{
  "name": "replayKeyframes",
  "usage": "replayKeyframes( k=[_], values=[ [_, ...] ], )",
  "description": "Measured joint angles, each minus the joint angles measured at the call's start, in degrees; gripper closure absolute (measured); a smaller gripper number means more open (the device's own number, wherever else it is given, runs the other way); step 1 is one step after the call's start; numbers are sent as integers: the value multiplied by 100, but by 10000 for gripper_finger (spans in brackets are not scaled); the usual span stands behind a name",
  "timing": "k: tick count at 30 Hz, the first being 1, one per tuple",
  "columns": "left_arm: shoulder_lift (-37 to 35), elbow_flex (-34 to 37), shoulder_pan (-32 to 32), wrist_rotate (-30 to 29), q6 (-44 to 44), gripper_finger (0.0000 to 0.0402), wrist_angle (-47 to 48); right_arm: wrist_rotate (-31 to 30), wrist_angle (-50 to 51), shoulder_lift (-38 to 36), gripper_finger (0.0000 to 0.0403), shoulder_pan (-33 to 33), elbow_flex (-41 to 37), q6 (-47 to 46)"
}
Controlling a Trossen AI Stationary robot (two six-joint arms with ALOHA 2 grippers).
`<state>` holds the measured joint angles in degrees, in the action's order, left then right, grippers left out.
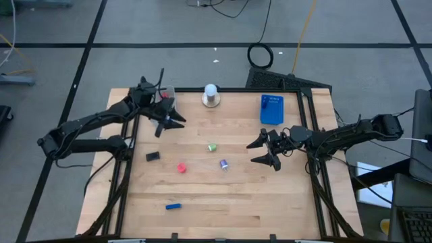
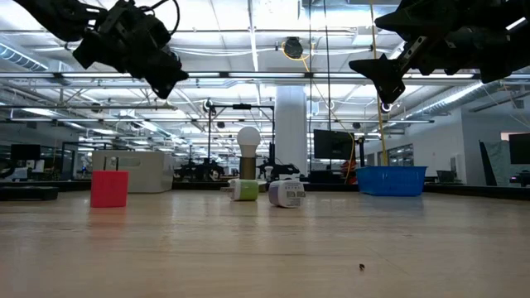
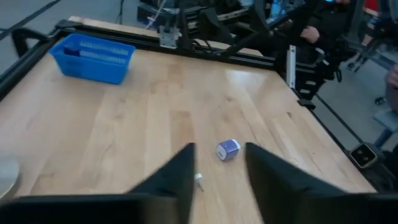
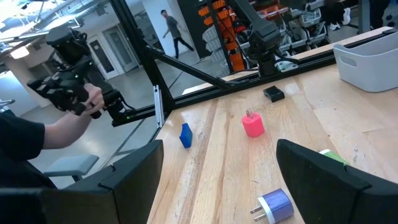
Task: Pick & Place Office items
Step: Put the pink charger adapter into the gray bin
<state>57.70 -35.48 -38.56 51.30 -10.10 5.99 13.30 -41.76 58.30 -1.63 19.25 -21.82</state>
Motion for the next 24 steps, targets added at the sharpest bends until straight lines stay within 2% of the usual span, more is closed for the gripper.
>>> replayKeyframes(
  k=[3,4,12,17,20,24],
  values=[
    [-16,0,255,-123,-133,372,-17,0,-4,0,101,0,0,-6],
    [-14,0,335,-163,-148,386,-8,0,-3,0,101,0,0,-22],
    [-315,0,1021,-422,40,399,-19,0,-33,0,101,1,0,-44],
    [-756,0,1443,-683,440,384,-20,0,-44,0,101,0,0,-46],
    [-1052,0,1708,-1292,795,377,126,0,-46,0,101,0,0,-80],
    [-1365,0,2186,-2718,1022,364,981,0,-46,0,101,0,0,-151]
  ],
)
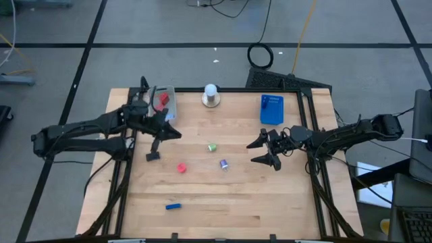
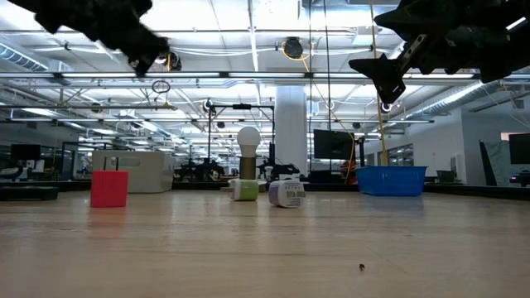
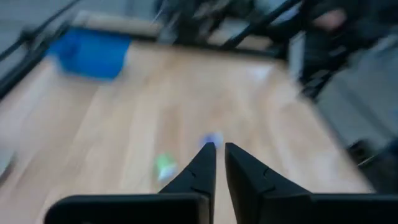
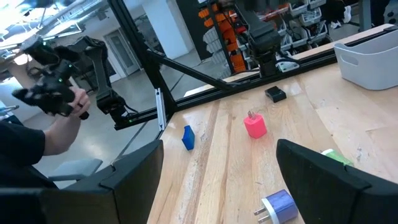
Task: Pick & Place Office items
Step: Put the pink charger adapter into the gray bin
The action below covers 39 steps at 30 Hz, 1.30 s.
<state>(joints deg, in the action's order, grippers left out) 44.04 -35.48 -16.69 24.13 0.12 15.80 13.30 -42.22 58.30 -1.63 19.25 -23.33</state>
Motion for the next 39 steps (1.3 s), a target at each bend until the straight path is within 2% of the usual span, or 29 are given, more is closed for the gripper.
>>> replayKeyframes(
  k=[3,6,11,16,21,25,31,34,39],
  values=[
    [-56,0,496,-1174,194,344,666,0,-2,0,101,0,0,0],
    [-56,2,1044,-2235,565,318,910,0,-56,0,101,0,0,0],
    [-56,2,1843,-3102,1126,260,943,0,-129,0,101,0,0,0],
    [-56,2,2472,-3287,2201,191,1245,2,-129,0,101,0,-2,0],
    [171,2,3264,-3789,3752,143,2123,20,-127,0,101,0,0,0],
    [750,2,3924,-3975,4749,136,2285,20,-127,0,101,0,0,0],
    [1538,2,4670,-4500,5568,135,1994,15,-129,0,101,0,-2,0],
    [1862,2,4916,-4765,6031,135,1950,20,-128,2,101,0,-1,0],
    [2388,2,5057,-4778,6503,135,2118,1,-131,2,101,-38,-2,1]
  ],
)
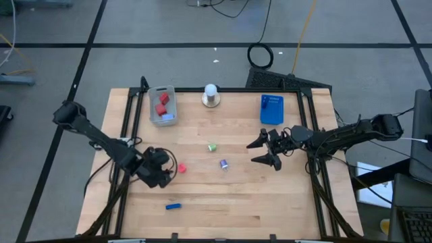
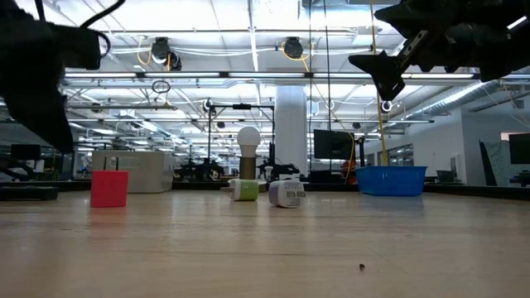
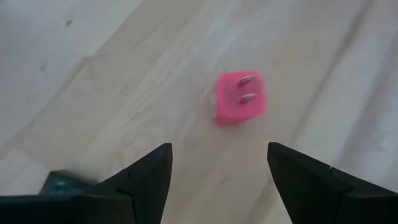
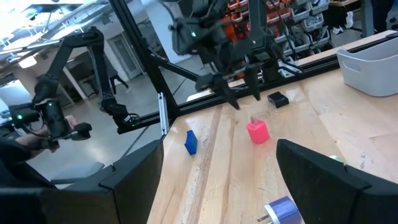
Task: Pick & Place Office items
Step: Put the pink charger adapter into the gray bin
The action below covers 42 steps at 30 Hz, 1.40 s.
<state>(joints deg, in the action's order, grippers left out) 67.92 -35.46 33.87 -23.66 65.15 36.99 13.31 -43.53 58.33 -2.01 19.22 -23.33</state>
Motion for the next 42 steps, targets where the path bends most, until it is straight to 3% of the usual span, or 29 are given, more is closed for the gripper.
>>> replayKeyframes(
  k=[8,16,23,34,42],
  values=[
    [598,0,-46,34,-221,135,-262,-111,-48,-1,101,-195,0,8],
    [686,0,12,-262,-775,135,-798,-302,-60,-2,101,-240,0,52],
    [717,0,8,-344,-805,135,-825,-302,-83,-2,101,-240,0,45],
    [1597,2,-52,-339,-827,135,-1476,-302,-91,-2,101,-240,0,45],
    [1759,2,-312,-358,-855,135,-1527,-302,-125,0,101,-240,0,43]
  ],
)
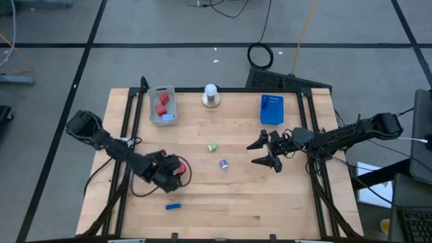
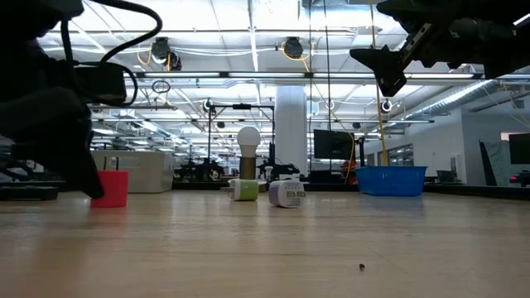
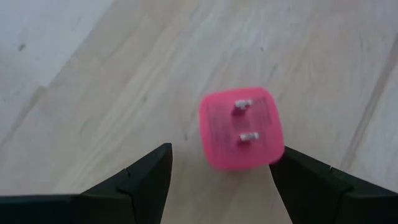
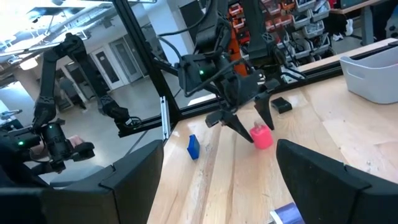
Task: Pick & Place Office items
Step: Put the pink charger adapter into the gray bin
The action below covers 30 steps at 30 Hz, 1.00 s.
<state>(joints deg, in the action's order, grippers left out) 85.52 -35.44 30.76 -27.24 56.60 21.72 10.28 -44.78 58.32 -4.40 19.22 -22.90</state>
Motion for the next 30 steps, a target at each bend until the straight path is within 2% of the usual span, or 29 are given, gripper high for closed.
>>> replayKeyframes(
  k=[14,24,30],
  values=[
    [0,75,-225,-134,-254,135,-332,20,-2,0,101,0,0,0],
    [0,596,-225,-318,-94,135,-1386,20,-2,0,101,0,0,0],
    [0,662,-229,-434,-103,141,-1454,20,-2,0,101,0,0,-28]
  ],
)
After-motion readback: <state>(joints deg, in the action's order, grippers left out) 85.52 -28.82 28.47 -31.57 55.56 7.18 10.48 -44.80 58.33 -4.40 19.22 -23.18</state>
